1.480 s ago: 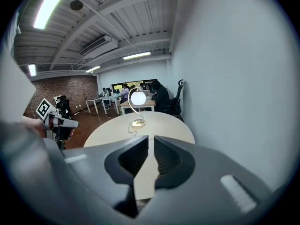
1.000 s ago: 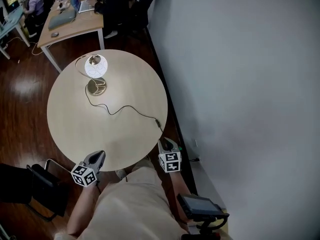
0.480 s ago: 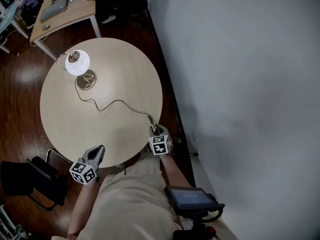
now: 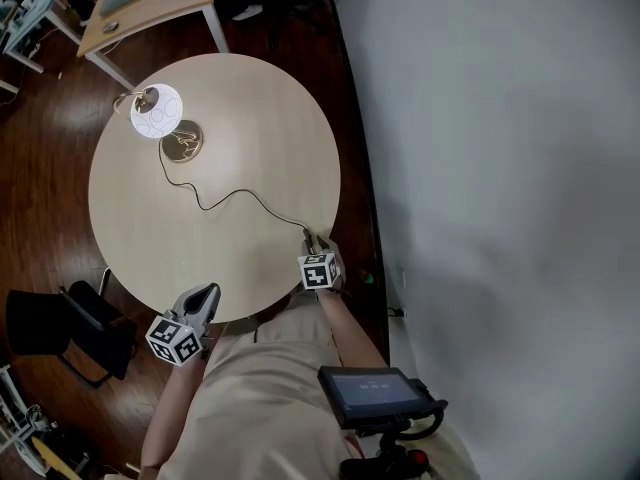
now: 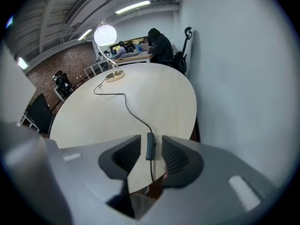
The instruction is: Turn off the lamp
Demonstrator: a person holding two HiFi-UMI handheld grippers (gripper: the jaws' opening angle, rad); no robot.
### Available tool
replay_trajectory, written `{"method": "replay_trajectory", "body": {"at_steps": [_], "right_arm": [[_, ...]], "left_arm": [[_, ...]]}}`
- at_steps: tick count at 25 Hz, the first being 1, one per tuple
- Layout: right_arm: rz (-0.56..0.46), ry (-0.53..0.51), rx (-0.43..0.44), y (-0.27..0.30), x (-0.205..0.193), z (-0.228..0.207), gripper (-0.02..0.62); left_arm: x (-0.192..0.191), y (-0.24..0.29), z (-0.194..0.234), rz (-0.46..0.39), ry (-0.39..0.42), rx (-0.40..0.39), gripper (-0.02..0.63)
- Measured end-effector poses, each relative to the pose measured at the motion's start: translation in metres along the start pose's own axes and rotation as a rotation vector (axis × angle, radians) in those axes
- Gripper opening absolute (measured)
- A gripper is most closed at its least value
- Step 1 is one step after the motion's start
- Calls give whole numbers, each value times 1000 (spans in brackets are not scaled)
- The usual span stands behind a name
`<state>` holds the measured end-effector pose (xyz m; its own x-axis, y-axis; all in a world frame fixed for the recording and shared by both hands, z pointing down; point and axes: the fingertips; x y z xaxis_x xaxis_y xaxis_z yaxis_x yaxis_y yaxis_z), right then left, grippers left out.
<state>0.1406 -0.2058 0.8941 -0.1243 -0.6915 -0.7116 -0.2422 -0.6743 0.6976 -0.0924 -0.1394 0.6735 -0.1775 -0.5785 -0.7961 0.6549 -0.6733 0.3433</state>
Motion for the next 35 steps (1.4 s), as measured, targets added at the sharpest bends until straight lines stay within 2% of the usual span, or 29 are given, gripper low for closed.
{"method": "replay_trajectory", "body": {"at_steps": [9, 15, 21, 27, 35], "right_arm": [[68, 55, 65, 35, -28, 4, 141], [46, 47, 76, 45, -29, 1, 111], [61, 64, 98, 49, -32, 6, 110], [79, 50, 83, 51, -36, 7, 95], [72, 55, 31, 50, -32, 5, 109]], "left_arm": [[-8, 10, -4, 26, -28, 76, 3], [-12, 23, -5, 47, -25, 82, 3], [-13, 33, -6, 66, -28, 83, 3], [-13, 38, -5, 77, -34, 89, 3], [-13, 43, -2, 91, -32, 79, 3]]}}
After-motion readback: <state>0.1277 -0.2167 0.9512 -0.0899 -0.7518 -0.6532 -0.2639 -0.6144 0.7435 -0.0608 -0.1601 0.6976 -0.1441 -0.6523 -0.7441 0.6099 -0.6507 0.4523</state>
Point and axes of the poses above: the fingertips, and each gripper's own axes: y forward along the fingers, z to its left, x out of its top, and after that the axes turned 14 degrees about -z, right-handed
